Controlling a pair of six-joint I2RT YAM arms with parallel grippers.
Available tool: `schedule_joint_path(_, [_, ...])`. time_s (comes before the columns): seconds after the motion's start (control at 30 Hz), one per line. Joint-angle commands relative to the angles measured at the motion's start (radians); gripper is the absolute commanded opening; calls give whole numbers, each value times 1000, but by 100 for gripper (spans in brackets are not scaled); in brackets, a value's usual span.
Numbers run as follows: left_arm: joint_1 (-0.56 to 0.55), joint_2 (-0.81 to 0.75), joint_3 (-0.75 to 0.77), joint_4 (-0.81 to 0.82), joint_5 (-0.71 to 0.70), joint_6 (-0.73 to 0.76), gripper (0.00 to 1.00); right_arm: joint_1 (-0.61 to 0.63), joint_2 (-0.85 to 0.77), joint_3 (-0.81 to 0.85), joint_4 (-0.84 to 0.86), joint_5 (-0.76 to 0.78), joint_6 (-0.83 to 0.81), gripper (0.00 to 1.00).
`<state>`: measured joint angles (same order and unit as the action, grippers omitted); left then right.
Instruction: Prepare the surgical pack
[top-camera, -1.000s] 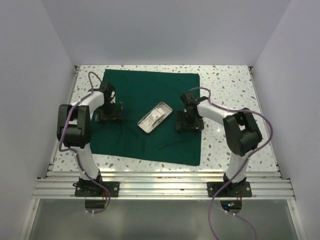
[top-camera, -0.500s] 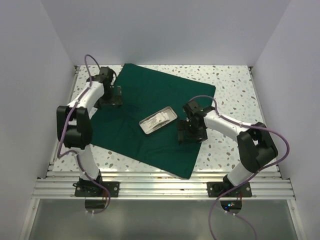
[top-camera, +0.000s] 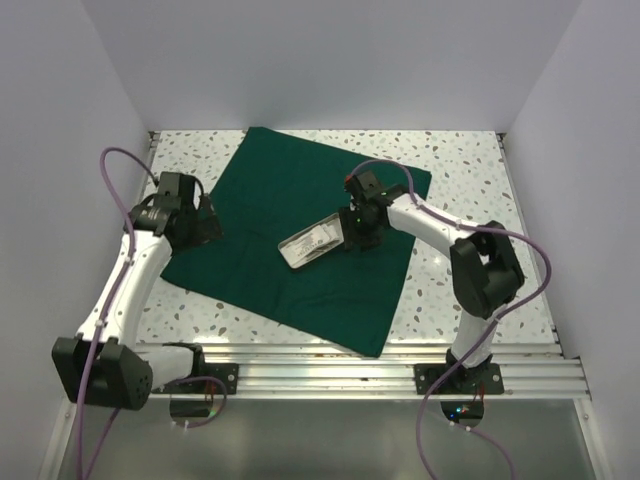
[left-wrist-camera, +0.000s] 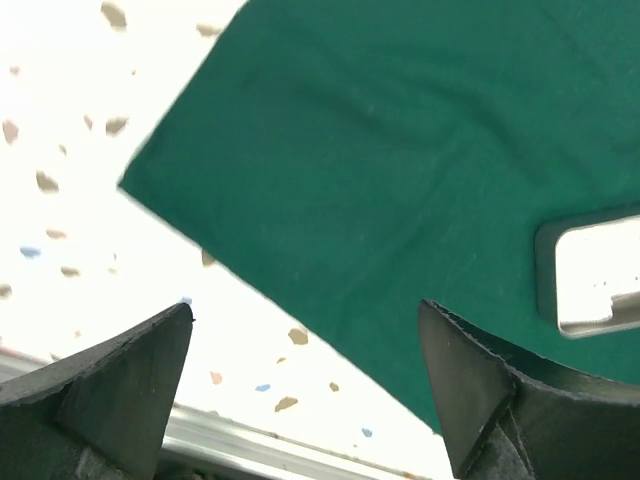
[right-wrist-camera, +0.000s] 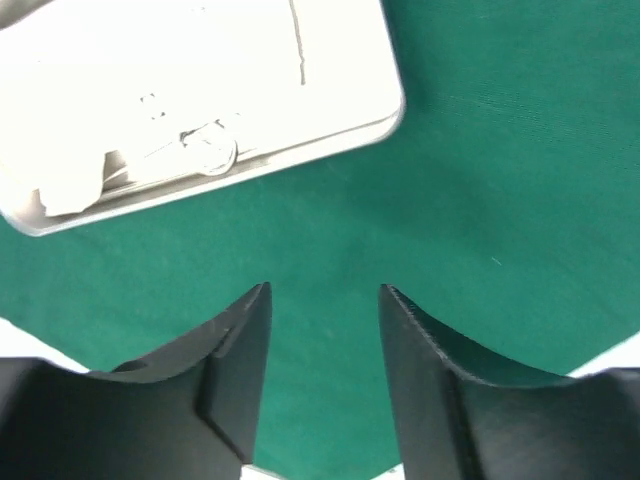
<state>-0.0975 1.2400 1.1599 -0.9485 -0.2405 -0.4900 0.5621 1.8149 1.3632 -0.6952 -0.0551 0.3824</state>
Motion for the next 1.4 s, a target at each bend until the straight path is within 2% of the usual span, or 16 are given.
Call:
schedule_joint_path(0.0, [10, -160, -55, -50, -19, -137, 97, 42, 43, 60, 59, -34, 32, 48])
schedule_joint_path(0.17, [8, -232, -83, -114, -25, -167, 97, 108, 72, 57, 72, -17, 75, 42])
schedule_joint_path(0.37, [8, -243, -97, -122, 3, -182, 97, 134, 86, -12, 170, -64, 127, 31])
schedule_joint_path(0.63, [8, -267, -109, -144, 7, -183, 97, 162, 217, 85, 203, -88, 138, 22])
schedule_joint_path(0.9, [8, -266, -106, -142, 6, -177, 97, 176, 279, 209, 158, -86, 133, 22])
schedule_joint_path(1.0, [8, -257, -109, -136, 12, -176, 97, 176, 255, 185, 160, -80, 125, 22])
schedule_joint_path(1.23, [8, -246, -120, -104, 42, -145, 98, 165, 202, 143, 51, 52, 111, 23])
schedule_joint_path(1.37, [9, -199, -163, -55, 92, -130, 93, 122, 164, 110, 19, 98, 116, 24])
